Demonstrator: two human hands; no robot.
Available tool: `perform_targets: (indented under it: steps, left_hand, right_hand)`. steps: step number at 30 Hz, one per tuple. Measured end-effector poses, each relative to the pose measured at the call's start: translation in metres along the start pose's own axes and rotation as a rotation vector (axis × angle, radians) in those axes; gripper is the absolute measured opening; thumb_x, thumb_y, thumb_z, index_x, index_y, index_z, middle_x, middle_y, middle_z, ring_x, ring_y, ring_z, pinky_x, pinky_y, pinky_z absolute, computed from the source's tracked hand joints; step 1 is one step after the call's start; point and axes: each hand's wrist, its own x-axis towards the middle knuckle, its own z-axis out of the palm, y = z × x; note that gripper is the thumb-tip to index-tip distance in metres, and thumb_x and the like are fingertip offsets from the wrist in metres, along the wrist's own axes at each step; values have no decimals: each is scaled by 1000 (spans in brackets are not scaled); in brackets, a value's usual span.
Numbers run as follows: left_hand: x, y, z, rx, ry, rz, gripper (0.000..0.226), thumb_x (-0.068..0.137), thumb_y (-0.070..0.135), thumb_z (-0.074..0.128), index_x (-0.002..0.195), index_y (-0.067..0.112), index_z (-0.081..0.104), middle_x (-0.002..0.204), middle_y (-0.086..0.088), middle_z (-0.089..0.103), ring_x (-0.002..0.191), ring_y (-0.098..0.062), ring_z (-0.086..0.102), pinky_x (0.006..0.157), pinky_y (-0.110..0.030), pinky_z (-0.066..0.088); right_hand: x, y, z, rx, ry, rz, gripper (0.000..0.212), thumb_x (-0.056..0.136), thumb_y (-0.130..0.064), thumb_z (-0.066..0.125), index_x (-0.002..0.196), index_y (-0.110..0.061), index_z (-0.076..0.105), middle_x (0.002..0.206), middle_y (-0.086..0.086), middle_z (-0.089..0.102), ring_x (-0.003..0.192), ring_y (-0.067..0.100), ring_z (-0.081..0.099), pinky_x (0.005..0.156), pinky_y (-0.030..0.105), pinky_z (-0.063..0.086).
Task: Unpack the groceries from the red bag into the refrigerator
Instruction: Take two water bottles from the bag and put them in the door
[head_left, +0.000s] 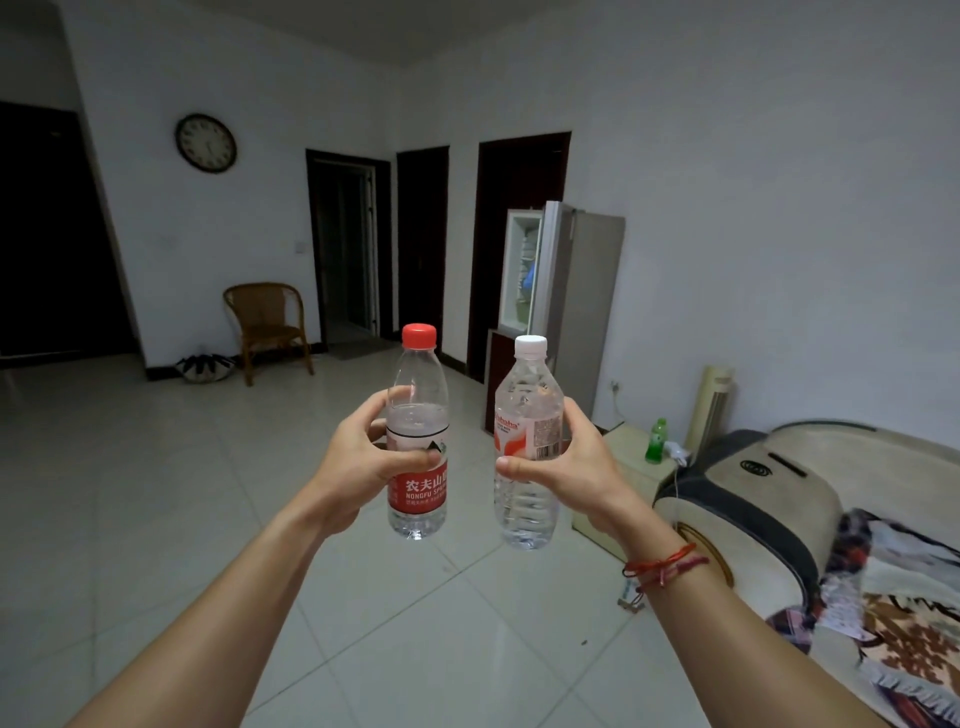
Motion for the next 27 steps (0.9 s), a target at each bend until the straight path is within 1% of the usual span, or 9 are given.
perform_targets:
  steps: [4, 8, 11, 13, 15, 18, 22, 25, 27]
  left_hand:
    - [13, -3, 3, 15, 5, -2, 79, 65, 2, 86, 132, 33, 55, 115, -10, 68, 106, -30, 67, 89, -50, 56]
    - [35, -10, -1, 26, 31, -1, 79, 66, 3, 86, 132, 34, 55, 115, -11, 68, 106, -31, 66, 88, -49, 56]
    - [59, -16, -7, 33, 54, 1, 80, 65, 6, 88, 132, 34, 55, 116, -11, 67, 106, -31, 66, 88, -49, 56]
    - [79, -21, -13, 34, 58, 5, 84, 61, 10, 90, 132, 35, 54, 117, -11, 67, 106, -30, 66, 89, -49, 56]
    - [101, -27, -20, 36, 60, 7, 86, 57, 14, 90, 132, 36, 55, 116, -10, 68, 105, -28, 66, 88, -48, 56]
    - [142, -39, -34, 34, 54, 5, 82, 62, 8, 90, 132, 35, 55, 117, -10, 66, 107, -29, 65, 90, -50, 55]
    - [209, -53, -59, 32, 56, 12, 84, 55, 17, 90, 129, 37, 55, 117, -9, 67, 108, -28, 65, 89, -50, 56]
    - [258, -63, -76, 44, 24, 25, 77, 65, 7, 89, 129, 36, 55, 117, -7, 67, 108, -26, 65, 88, -46, 56]
    - [288, -69, -88, 45, 15, 23, 76, 66, 8, 88, 128, 37, 56, 117, -5, 67, 108, -25, 65, 89, -45, 56]
  right_hand:
    - [18, 2, -2, 18, -16, -18, 72, 56, -34, 98, 109, -48, 53, 107, -12, 72, 102, 10, 70, 95, 45, 58]
    - [44, 6, 1, 47, -18, -24, 72, 60, -26, 98, 115, -39, 55, 107, -9, 73, 100, 10, 71, 93, 44, 59]
    - [69, 13, 9, 42, -32, -37, 72, 60, -28, 98, 115, -43, 54, 107, -11, 73, 99, 7, 71, 93, 39, 58]
    - [90, 21, 16, 36, -45, -42, 77, 60, -32, 98, 122, -41, 53, 109, -11, 72, 101, 6, 70, 93, 39, 58]
    - [114, 29, 25, 39, -55, -46, 81, 61, -33, 98, 127, -39, 52, 112, -11, 72, 102, 6, 70, 95, 39, 57]
    - [155, 39, 40, 41, -58, -60, 83, 62, -33, 97, 130, -37, 51, 114, -10, 72, 104, 7, 70, 94, 37, 56]
    - [218, 49, 60, 54, -56, -52, 82, 65, -30, 96, 132, -37, 49, 116, -10, 70, 105, 7, 69, 92, 33, 55]
    - [265, 56, 75, 60, -57, -40, 80, 65, -29, 95, 129, -39, 49, 115, -12, 69, 104, 5, 69, 89, 30, 55]
    - [294, 60, 85, 70, -47, -34, 78, 66, -29, 95, 127, -41, 49, 113, -12, 70, 101, 4, 69, 87, 27, 54]
